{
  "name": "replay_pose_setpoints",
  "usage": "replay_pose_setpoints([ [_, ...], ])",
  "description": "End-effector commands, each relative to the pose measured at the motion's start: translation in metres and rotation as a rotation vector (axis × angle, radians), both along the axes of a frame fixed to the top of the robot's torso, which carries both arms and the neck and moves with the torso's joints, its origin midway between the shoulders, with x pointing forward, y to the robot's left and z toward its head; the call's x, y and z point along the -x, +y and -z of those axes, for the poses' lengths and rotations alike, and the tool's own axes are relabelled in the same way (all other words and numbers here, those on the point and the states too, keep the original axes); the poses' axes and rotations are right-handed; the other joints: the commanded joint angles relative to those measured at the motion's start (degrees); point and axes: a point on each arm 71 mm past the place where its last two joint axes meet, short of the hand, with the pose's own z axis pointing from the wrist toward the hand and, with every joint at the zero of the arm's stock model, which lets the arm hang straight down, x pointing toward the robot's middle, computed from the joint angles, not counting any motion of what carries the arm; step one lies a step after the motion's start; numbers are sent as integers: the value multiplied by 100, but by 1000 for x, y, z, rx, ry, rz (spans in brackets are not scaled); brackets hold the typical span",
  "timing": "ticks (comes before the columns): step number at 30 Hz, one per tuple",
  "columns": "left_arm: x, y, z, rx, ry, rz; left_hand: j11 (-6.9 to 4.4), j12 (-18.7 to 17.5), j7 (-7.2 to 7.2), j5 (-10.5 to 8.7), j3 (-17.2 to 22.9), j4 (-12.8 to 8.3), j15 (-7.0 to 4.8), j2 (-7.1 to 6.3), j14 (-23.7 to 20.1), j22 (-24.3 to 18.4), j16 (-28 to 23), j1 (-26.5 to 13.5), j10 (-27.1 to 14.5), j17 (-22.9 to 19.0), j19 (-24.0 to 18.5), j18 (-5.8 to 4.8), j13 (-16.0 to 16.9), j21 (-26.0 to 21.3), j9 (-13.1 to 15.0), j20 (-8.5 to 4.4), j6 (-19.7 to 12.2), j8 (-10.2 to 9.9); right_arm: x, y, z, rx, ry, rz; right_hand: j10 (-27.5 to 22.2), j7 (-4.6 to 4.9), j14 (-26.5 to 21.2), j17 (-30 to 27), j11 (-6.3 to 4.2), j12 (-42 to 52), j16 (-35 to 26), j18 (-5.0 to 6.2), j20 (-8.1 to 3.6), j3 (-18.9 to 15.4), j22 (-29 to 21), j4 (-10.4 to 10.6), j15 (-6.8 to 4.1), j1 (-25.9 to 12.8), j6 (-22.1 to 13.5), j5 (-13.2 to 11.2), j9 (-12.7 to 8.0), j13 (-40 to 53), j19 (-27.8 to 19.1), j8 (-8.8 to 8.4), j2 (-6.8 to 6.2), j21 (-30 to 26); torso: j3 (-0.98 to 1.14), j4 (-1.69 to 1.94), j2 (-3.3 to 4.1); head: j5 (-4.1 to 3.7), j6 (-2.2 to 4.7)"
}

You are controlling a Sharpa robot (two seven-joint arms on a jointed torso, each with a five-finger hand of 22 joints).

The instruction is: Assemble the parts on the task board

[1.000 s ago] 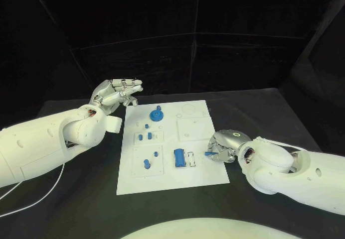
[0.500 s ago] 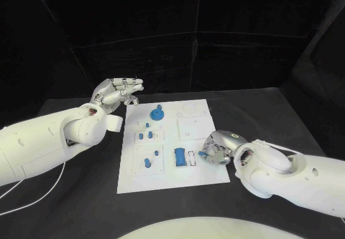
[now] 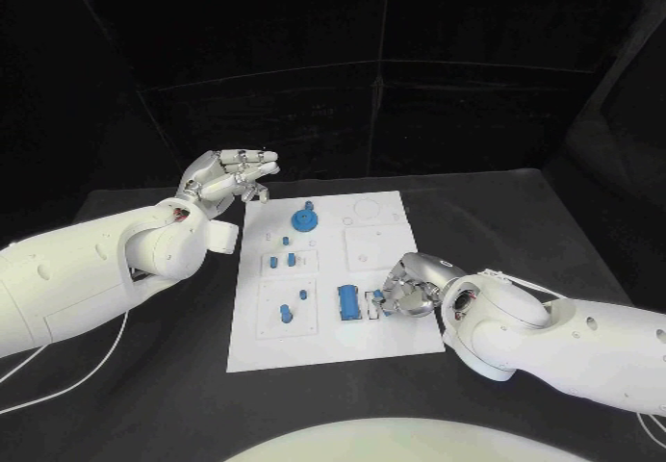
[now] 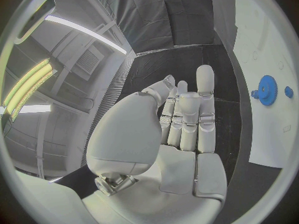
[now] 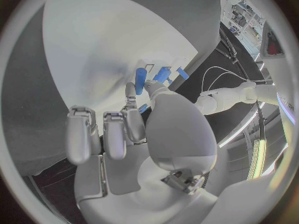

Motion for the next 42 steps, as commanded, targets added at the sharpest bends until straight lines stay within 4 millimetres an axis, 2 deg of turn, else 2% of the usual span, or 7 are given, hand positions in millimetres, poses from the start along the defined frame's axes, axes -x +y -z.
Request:
replay_pose_setpoints([
  [1, 0, -2, -1, 9, -1, 14, -7, 17, 15, -18, -24, -2, -18, 3, -37, -10, -11, -42, -34, -7, -30, 80, 10, -21, -9, 27, -9, 38, -1, 2, 2, -20, 34, 19, 62, -21, 480, 923, -46, -33, 10, -38, -56, -63, 891, -5, -48, -60, 59, 26, 29, 340, 136, 56, 32, 34, 1, 4, 3, 11, -9],
  [18, 0, -4, -1, 9, 7, 23, -7, 33, 16, -17, -17, -12, -18, 19, -46, -14, -11, -26, -52, -22, -28, 80, 12, -28, -12, 28, -17, 43, -6, 11, 6, -26, 41, 14, 57, -57, 477, 908, -79, -107, 1, -37, -79, -114, 889, -4, -75, -63, 114, 1, 71, 284, 135, 88, 61, 31, 1, -4, -1, 1, -13],
  [24, 0, -4, -1, 9, 10, 27, -7, 33, 17, -17, -17, -13, -18, 20, -47, -14, -12, -25, -55, -25, -28, 80, 12, -29, -12, 28, -19, 43, -6, 11, 6, -24, 41, 13, 67, -60, 476, 904, -85, -120, -3, -37, -97, -221, 888, 66, -86, -158, 122, -108, 111, 277, 134, 96, 87, 28, 0, 0, -2, 8, -14],
  [26, 0, -5, 0, 9, 10, 27, -6, 34, 17, -17, -17, -13, -18, 20, -47, -14, -12, -24, -56, -25, -28, 80, 12, -29, -12, 28, -20, 43, -7, 11, 7, -20, 39, 11, 71, -58, 475, 900, -82, -130, -6, -37, -100, -322, 888, 130, -84, -252, 126, -236, 133, 271, 134, 100, 93, 27, -1, -2, -2, 11, -12],
  [29, 0, -5, 0, 9, 11, 28, -6, 34, 17, -17, -17, -13, -18, 20, -47, -14, -12, -24, -56, -25, -28, 80, 12, -29, -12, 28, -20, 43, -7, 11, 7, -15, 36, 8, 74, -55, 474, 893, -79, -141, -11, -37, -100, -467, 887, 173, -81, -362, 126, -620, 163, 266, 134, 99, 130, 24, -2, -3, -3, 13, -6],
  [33, 0, -5, 0, 9, 14, 29, -6, 34, 17, -17, -17, -13, -18, 20, -47, -14, -12, -24, -56, -25, -28, 80, 12, -29, -12, 28, -20, 43, -7, 11, 7, -10, 34, 6, 88, -55, 469, 870, -76, -106, -25, -32, -97, -726, 873, 177, -80, -511, 138, -1310, 218, 304, 121, 104, 212, 7, -1, -5, 0, 18, -2],
  [42, 0, -5, 0, 9, 16, 31, -2, 36, 22, -18, -20, -12, -16, 18, -49, -16, -12, -29, -66, -28, -29, 80, 12, -31, -14, 28, -27, 42, -7, 11, 6, -5, 31, 3, 83, -52, 466, 855, -72, -118, -36, -29, -94, -904, 863, 177, -78, -520, 124, -1492, 255, 305, 114, 95, 246, -5, -1, -6, -2, 21, -6],
])
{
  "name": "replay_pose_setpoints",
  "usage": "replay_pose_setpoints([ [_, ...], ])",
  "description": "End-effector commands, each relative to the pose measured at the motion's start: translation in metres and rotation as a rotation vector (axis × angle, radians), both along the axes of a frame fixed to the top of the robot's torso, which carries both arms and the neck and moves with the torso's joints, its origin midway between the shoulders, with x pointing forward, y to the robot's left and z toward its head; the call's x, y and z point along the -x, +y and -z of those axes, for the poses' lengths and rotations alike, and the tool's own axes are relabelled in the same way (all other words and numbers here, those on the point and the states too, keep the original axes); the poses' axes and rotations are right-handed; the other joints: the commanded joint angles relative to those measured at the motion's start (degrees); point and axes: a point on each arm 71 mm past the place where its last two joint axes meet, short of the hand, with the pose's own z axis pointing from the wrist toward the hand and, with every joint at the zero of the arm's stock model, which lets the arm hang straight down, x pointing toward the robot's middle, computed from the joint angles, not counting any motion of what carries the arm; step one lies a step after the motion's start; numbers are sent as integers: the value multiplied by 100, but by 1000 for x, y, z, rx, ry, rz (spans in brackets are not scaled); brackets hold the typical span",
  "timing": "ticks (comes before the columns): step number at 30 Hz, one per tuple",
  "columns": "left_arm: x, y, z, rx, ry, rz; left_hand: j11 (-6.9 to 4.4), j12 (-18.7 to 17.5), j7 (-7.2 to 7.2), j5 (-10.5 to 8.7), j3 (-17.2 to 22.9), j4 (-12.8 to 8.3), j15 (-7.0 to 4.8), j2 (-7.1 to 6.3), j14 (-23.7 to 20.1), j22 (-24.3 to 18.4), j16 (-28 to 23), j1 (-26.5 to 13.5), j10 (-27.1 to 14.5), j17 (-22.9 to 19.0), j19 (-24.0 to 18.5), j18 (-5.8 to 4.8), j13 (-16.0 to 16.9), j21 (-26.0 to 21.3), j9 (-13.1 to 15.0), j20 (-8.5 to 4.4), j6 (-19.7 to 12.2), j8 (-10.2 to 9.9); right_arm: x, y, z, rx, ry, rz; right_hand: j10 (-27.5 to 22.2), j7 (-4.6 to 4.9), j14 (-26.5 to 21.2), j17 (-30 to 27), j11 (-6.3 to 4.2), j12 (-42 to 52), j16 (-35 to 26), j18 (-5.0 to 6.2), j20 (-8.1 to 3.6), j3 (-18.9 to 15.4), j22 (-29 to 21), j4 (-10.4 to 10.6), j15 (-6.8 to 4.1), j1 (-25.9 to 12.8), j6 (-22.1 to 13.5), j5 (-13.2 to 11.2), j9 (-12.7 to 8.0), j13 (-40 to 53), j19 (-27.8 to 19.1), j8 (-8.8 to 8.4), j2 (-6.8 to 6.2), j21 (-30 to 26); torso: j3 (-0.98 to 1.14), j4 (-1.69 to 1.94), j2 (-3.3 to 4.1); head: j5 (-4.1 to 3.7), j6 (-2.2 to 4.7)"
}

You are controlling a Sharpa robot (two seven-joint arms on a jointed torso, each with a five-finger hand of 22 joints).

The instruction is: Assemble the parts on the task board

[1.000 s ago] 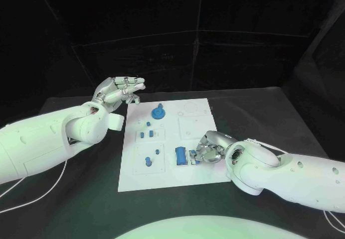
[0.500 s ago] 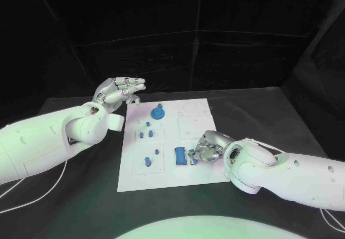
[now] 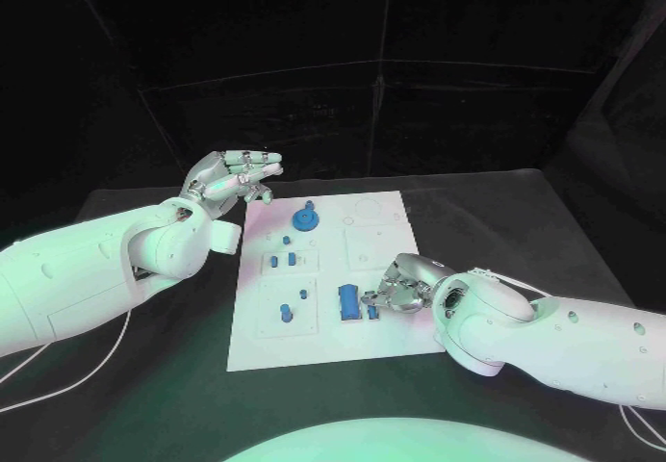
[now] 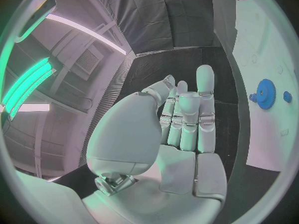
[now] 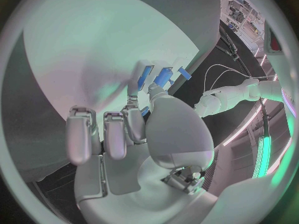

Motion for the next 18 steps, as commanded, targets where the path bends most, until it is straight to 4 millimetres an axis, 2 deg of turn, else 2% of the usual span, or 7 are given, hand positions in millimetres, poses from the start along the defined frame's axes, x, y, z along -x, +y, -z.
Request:
replay_pose_setpoints([
  [1, 0, -2, -1, 8, 0, 14, 8, 36, 22, -18, -20, -12, 5, 18, -29, -10, -12, -29, -33, -8, -28, 79, 7, -31, -9, 28, -27, 21, 0, 1, -1, 8, -8, -11, 66, 40, 467, 853, -10, -3, -35, -31, -34, -52, 865, 0, -38, -45, -6, -39, 11, 307, 94, -37, 26, -4, 1, -2, -1, 2, -3],
  [9, 0, -1, -1, 8, 0, 14, 8, 36, 22, -18, -20, -12, 5, 18, -29, -10, -12, -29, -33, -8, -28, 79, 7, -31, -9, 28, -27, 21, 1, -1, -4, -3, -28, -6, 65, 41, 465, 841, -9, -1, -42, -28, -33, -85, 854, -10, -37, -26, -16, -65, 18, 311, 85, -43, 33, -13, 0, -4, 2, 4, -2],
  [11, 0, -1, -1, 8, 0, 14, 8, 36, 22, -18, -20, -12, 5, 18, -29, -10, -12, -29, -33, -8, -28, 79, 7, -31, -9, 28, -27, 21, 1, -3, -5, -14, -41, 0, 49, 67, 458, 808, 9, -26, -61, -21, -28, -136, 829, -15, -27, 3, -93, -77, 11, 298, 65, -89, 30, -36, 2, -4, 0, 7, 3],
  [14, 0, -1, -1, 8, 0, 12, 8, 36, 22, -18, -20, -12, 5, 18, -29, -10, -12, -29, -33, -8, -28, 79, 7, -31, -9, 28, -27, 21, 2, -10, -8, -56, -56, 4, -96, 163, 405, 580, 90, -315, -196, 36, 12, -280, 621, -14, 34, 59, -325, -57, -28, 107, -100, -238, -30, -224, 5, -5, -10, 7, 8],
  [16, 0, 0, -1, 7, -1, 10, 8, 36, 22, -18, -20, -12, 5, 18, -29, -10, -12, -29, -33, -8, -28, 79, 7, -31, -9, 28, -27, 21, 2, -18, -10, -106, -51, 13, -371, 261, 349, 362, 175, -880, -338, 98, 70, -409, 388, -11, 103, 133, -556, 44, -70, -279, -286, -379, -124, -442, 1, -1, -14, 11, 16],
  [18, 0, 1, -1, 6, -1, 7, 8, 36, 22, -18, -20, -12, 5, 18, -29, -10, -12, -29, -33, -8, -28, 79, 7, -31, -9, 28, -27, 21, 0, -25, -14, -159, -56, 14, -605, 327, 311, 203, 237, -1358, -453, 147, 130, -524, 205, 2, 155, 183, -694, 66, -103, -614, -427, -465, -142, -619, -7, -1, -21, -5, 39],
])
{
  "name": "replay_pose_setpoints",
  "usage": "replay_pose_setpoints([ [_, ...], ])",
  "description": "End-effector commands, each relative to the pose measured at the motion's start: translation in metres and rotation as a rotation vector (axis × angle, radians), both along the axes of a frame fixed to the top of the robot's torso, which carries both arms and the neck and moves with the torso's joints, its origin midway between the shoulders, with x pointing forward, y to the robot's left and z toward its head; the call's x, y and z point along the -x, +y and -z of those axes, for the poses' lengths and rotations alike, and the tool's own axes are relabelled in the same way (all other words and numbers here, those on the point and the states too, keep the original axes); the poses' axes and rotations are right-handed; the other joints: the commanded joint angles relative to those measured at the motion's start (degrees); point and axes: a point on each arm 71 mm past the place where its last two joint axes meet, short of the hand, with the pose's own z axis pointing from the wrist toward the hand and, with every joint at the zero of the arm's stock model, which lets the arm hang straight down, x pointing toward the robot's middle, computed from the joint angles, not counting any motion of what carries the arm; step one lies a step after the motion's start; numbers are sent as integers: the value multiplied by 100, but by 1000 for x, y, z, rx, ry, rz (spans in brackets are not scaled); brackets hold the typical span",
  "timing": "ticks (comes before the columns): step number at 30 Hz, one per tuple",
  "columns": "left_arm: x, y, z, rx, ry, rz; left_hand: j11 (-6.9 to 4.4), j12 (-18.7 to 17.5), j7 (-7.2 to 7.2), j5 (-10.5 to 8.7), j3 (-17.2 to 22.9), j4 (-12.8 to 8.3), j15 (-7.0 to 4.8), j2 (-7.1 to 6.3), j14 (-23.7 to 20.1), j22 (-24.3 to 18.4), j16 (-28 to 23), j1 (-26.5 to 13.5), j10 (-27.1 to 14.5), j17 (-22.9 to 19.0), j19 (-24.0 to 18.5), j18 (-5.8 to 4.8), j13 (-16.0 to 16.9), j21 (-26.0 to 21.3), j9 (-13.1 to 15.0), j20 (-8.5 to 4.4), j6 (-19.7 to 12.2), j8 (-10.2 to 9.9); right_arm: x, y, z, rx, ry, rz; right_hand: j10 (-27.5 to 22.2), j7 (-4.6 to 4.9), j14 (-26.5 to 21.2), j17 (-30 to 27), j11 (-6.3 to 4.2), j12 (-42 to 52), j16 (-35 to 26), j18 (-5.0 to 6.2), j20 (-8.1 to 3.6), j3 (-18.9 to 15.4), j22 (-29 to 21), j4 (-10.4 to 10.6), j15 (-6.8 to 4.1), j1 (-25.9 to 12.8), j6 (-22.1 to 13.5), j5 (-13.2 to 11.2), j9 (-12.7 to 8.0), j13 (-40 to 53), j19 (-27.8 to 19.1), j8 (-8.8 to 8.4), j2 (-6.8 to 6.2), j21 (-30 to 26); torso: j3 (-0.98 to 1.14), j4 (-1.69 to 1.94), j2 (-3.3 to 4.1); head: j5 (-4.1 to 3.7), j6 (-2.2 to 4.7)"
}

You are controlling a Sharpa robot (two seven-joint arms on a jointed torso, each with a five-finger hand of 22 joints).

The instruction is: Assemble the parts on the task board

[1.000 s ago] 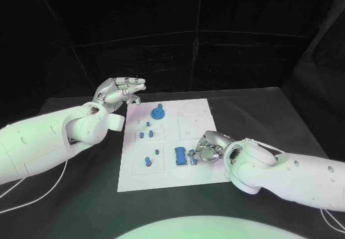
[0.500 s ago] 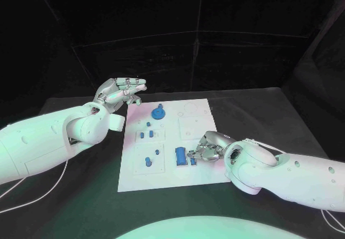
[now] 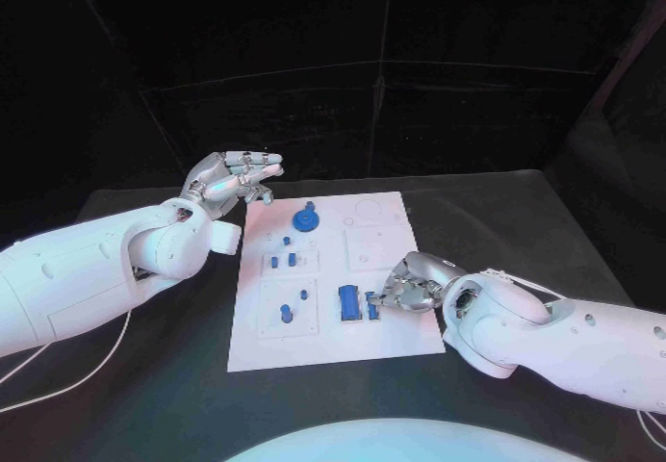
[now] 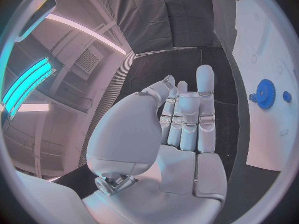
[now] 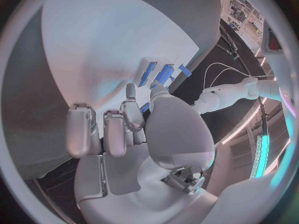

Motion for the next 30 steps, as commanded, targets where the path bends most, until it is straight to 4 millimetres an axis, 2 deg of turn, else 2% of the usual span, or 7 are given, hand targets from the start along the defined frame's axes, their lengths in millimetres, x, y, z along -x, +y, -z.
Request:
replay_pose_setpoints([
  [1, 0, 0, -1, 6, -4, 5, -2, 36, 22, -18, -20, -12, 5, 18, -29, -6, -12, -29, -24, -9, -29, 80, 8, -31, -10, 28, -27, 21, -5, -8, -12, -165, -38, -11, -279, 79, 291, 107, 75, -577, -167, 170, 71, -143, 89, 10, 72, 82, -178, 13, -46, -401, -212, -108, -10, -268, -11, 0, -13, -22, 48],
  [9, -4, 2, 0, 28, -1, -25, 34, 83, 36, -21, -202, 144, 67, -32, -377, -58, -268, -269, -123, -479, -177, 62, 16, -146, -32, 76, -124, 5, -46, -35, -33, -511, -58, 45, -1257, 250, -163, -1689, 220, -2735, -1626, 546, 197, -282, -1480, -139, 187, 694, -577, -176, -235, -2083, -1304, -339, 228, -1859, -17, 5, -133, -72, 147],
  [12, -6, 3, 2, 40, 6, -45, 63, 133, 48, -26, -384, 246, 133, -53, -1065, -219, -772, -355, -174, -1043, -591, 55, 22, -465, -41, 145, -164, 25, -67, -44, -37, -685, -52, 98, -1665, 353, -866, -3503, 326, -3373, -3398, 807, 273, -240, -2845, -289, 292, 1108, -691, -147, -344, -2608, -2333, -435, 367, -3376, -34, 16, -214, -113, 197],
  [16, -11, 5, 8, 55, 25, -76, 178, -61, 91, 4, -539, 358, 332, 7, -1933, -779, -2008, -316, -292, -1695, -1524, 8, -103, -1359, -66, 342, -218, 48, -95, -49, -35, -860, -48, 145, -2162, 578, -1670, -4395, 617, -4553, -5092, 749, 539, -282, -3551, -407, 596, 1498, -799, -252, -576, -3784, -2863, -586, 457, -4464, -61, 15, -352, -135, 266],
  [21, -17, 7, 16, 64, 37, -115, 330, -469, 132, -19, -698, 461, 644, 37, -2234, -1633, -3564, -236, -356, -2452, -2556, -27, -317, -2498, -159, 696, -347, -24, -120, -45, -30, -962, -55, 143, -2066, 621, -2359, -5267, 766, -5209, -6543, 726, 841, -286, -4295, -576, 902, 1735, -760, -578, -873, -4860, -3345, -628, 566, -5549, -71, -18, -442, -143, 455],
  [26, -24, 6, 24, 65, 44, -160, 467, -787, 97, -19, -853, 508, 841, 64, -2378, -2071, -4343, -183, -518, -2841, -2948, 55, -353, -2968, -248, 946, -441, -112, -138, -41, -24, -1000, -63, 147, -1879, 646, -2270, -5963, 823, -5599, -7329, 822, 1051, -331, -4869, -795, 1011, 1720, -764, -616, -1254, -5776, -3193, -620, 663, -6225, -74, -20, -508, -130, 709],
  [30, -29, 7, 29, 60, 46, -197, 567, -1050, 23, -23, -1000, 540, 914, 113, -2384, -2332, -4806, -145, -688, -3069, -3074, 93, -346, -3149, -278, 1064, -491, -208, -148, -39, -20, -1015, -67, 153, -1912, 701, -2244, -6497, 900, -5887, -7821, 807, 1138, -373, -5333, -1070, 1095, 1582, -865, -599, -1600, -6371, -2987, -629, 763, -6723, -64, -21, -536, -116, 774],
])
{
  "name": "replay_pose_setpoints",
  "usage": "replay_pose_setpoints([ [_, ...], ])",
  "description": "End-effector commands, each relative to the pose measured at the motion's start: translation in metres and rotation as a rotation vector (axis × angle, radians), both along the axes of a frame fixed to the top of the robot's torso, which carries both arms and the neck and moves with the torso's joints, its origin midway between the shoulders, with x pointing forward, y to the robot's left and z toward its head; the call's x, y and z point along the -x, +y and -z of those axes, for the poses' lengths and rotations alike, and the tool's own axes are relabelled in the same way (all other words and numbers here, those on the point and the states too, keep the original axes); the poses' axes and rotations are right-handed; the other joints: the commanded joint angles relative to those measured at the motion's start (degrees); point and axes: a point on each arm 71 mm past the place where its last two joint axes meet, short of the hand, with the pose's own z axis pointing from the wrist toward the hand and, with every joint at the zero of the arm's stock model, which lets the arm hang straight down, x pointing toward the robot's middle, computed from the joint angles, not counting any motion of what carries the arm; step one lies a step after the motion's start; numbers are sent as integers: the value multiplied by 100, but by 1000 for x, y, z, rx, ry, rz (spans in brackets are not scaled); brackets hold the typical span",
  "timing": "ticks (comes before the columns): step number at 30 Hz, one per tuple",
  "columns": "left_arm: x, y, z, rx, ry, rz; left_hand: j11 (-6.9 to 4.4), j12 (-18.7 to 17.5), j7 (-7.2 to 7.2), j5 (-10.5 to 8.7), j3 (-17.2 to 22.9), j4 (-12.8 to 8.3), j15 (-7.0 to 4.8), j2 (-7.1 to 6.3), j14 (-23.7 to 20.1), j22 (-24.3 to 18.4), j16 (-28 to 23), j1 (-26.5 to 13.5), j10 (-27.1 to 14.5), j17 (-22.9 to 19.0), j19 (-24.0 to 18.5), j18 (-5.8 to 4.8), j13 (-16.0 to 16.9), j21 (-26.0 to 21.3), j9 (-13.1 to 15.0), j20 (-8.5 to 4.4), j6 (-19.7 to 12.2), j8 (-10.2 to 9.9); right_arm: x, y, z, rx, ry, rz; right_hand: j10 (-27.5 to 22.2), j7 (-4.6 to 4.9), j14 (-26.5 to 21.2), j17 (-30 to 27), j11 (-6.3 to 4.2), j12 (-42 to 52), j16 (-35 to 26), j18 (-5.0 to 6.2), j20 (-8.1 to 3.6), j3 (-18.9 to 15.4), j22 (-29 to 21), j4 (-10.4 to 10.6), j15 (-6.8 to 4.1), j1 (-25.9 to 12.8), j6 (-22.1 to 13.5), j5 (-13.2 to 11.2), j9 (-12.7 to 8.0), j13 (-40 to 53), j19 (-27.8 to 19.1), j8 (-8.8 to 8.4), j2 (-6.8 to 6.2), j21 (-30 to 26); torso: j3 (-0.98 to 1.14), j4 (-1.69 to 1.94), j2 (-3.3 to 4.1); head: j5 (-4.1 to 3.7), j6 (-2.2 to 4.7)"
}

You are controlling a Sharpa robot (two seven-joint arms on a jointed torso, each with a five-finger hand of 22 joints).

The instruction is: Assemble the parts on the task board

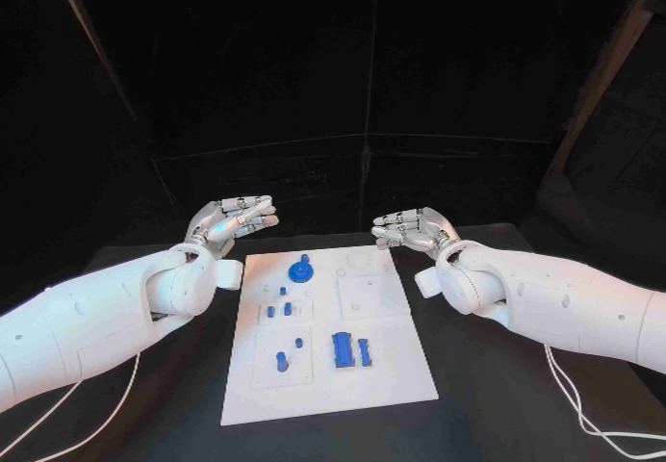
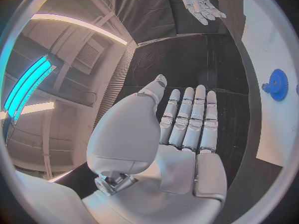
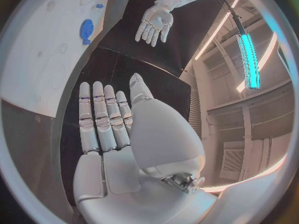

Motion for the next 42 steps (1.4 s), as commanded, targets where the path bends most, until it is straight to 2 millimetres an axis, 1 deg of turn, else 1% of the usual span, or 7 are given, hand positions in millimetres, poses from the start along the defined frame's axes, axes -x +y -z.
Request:
replay_pose_setpoints([
  [1, -4, 5, 0, 18, -13, -69, 11, -165, -28, -7, -116, 11, 41, 37, 74, -171, -282, 62, -88, -139, -58, 98, 4, -69, -9, 16, -45, -78, -6, 2, -3, -114, -22, -28, 10, 18, 34, -286, 47, -127, -228, 56, 25, -23, -246, -159, 42, -93, -30, 16, -178, -291, 160, -16, 87, -246, 10, -3, -57, 27, 67],
  [3, -6, 5, 3, 14, -12, -84, 12, -252, -36, -5, -183, 19, 34, 66, 151, -269, -429, 90, -92, -209, -34, 94, 5, -65, -9, 20, -47, -112, -9, 3, -2, -118, -25, -26, 37, 11, 70, -397, 56, -163, -285, 63, 20, -28, -349, -228, 50, -137, -10, 27, -245, -394, 229, -17, 124, -344, 22, -6, -60, 60, 78],
  [4, -4, 1, 4, 0, 4, -31, -312, -700, -300, -288, -442, -158, -241, 403, -1407, -819, -823, -2301, -1776, -414, -1249, -290, -356, -441, -385, -463, -1710, -507, -8, 1, 2, -35, -6, 5, -1809, -343, -1817, -603, -238, -622, -669, -295, -393, 201, -913, -677, -182, -2649, -1582, -251, -475, -541, -1368, -377, -221, -643, 6, -3, -34, 32, 60],
  [23, 49, -29, 9, -112, 8, -157, -1050, -700, -930, -288, -1094, -565, -889, 403, -3220, -1535, -1377, -5124, -3833, -943, -2713, -504, -356, -441, -385, -1054, -3732, -507, 48, 27, -12, -180, -24, 184, -3929, -740, -3961, -1189, -864, -622, -669, -517, -882, 731, -1646, -677, -685, -5625, -3432, -835, -1074, -982, -3176, -377, -221, -1437, 65, 101, -225, 367, 313],
  [24, 55, -32, 9, -123, 6, -170, -1050, -700, -930, -288, -1094, -565, -889, 403, -3333, -1576, -1411, -5297, -3957, -943, -2800, -566, -356, -441, -385, -1092, -3857, -507, 53, 28, -14, -188, -22, 198, -4088, -1145, -4122, -1189, -864, -622, -669, -555, -919, 731, -1696, -677, -685, -5844, -3568, -835, -1074, -982, -3312, -377, -221, -1437, 65, 101, -225, 367, 313],
  [25, 58, -33, 8, -129, 5, -178, -1050, -700, -930, -288, -1094, -565, -889, 403, -3397, -1600, -1425, -5395, -4030, -943, -2852, -968, -356, -441, -385, -1112, -3926, -507, 56, 29, -15, -192, -21, 205, -4163, -1145, -4198, -1189, -864, -622, -669, -580, -932, 731, -1720, -677, -685, -5947, -3633, -835, -1074, -982, -3381, -377, -221, -1437, 65, 101, -225, 367, 313],
  [42, 78, -41, 5, -164, -4, -221, -1050, -700, -930, -288, -1094, -565, -889, 403, -4177, -2172, -1846, -6597, -4894, -943, -3462, -968, -356, -441, -385, -1609, -4774, -507, 65, 32, -17, -203, -16, 230, -5061, -1145, -5113, -1189, -864, -622, -669, -981, -1364, 731, -2324, -677, -685, -7186, -4409, -835, -1074, -982, -4151, -377, -221, -1437, 65, 101, -225, 367, 313],
])
